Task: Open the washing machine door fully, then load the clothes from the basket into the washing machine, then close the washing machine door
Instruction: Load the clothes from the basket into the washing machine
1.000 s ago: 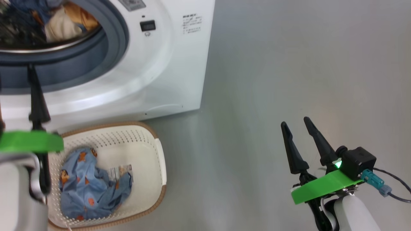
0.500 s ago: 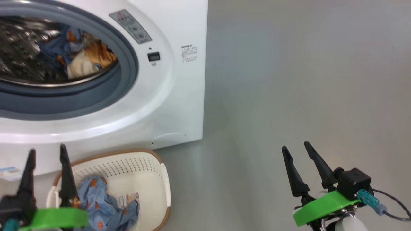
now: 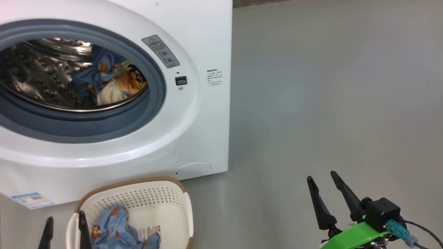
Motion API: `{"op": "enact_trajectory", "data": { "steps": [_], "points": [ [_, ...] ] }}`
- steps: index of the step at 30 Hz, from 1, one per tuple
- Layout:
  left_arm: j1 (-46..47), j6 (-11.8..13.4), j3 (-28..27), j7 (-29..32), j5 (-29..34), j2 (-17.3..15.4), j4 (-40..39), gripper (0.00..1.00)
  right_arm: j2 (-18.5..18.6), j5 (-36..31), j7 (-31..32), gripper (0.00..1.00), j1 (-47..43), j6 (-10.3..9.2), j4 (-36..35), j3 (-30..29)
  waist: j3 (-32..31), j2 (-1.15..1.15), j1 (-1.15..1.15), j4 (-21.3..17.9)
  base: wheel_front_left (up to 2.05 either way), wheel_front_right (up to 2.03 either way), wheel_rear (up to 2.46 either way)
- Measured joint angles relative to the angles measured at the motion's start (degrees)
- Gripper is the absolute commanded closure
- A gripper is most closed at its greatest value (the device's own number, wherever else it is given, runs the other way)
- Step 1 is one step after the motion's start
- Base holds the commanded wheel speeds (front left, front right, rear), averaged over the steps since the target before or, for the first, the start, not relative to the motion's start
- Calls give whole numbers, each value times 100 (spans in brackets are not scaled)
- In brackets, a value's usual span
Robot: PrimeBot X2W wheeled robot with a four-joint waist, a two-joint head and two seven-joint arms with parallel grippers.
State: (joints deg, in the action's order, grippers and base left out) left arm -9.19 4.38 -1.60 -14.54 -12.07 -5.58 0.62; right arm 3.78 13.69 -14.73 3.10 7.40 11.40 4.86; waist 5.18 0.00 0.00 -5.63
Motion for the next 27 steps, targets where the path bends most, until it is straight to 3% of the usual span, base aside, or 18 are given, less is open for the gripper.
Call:
{"op": "enact_trajectory", "data": {
  "steps": [11,27],
  "points": [
    [-444,-1,-51,0,91,204,-55,0,-4,-19,0,0,-120,0,-53,-2,-167,0,0,198,0,0,0],
    [-821,24,68,1,212,260,-216,0,-22,-129,0,0,-333,0,-121,-76,-313,0,0,352,0,0,0]
  ]
}}
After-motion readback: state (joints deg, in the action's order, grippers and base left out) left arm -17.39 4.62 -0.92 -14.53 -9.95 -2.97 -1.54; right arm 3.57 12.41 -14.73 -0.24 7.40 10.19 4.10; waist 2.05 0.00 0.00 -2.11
